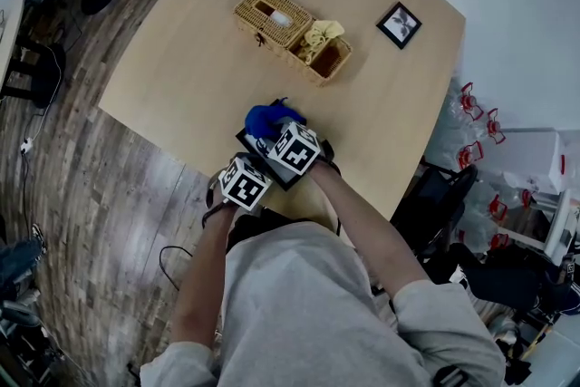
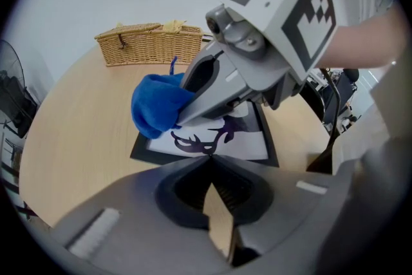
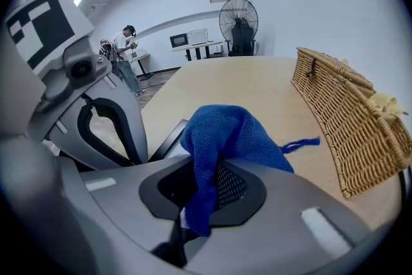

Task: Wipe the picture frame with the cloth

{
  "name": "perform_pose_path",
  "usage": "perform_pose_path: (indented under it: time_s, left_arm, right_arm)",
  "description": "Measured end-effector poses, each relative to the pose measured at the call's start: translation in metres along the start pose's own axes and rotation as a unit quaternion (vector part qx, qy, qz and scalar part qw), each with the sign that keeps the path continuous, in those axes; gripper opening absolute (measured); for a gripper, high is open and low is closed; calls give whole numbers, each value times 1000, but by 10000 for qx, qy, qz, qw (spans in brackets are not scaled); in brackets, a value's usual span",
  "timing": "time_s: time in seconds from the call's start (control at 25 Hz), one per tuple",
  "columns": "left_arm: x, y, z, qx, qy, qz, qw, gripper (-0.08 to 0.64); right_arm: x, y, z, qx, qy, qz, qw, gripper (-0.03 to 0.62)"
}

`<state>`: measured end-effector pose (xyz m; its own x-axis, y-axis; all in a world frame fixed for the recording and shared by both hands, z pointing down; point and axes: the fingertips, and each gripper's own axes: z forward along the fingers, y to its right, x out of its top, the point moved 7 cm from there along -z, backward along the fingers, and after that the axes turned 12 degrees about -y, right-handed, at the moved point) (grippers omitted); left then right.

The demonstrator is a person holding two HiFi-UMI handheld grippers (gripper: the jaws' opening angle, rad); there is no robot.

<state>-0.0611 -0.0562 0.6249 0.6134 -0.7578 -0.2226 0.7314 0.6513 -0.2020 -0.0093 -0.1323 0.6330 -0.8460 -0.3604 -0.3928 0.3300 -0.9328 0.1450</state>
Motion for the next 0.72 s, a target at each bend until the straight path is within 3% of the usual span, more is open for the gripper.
perform_pose_path:
  time_s: [0.72]
  left_arm:
    - [-2,0,0,-6,66,-45,10000,52]
  right_arm:
    - [13,2,2,-284,139,-241,9992,46]
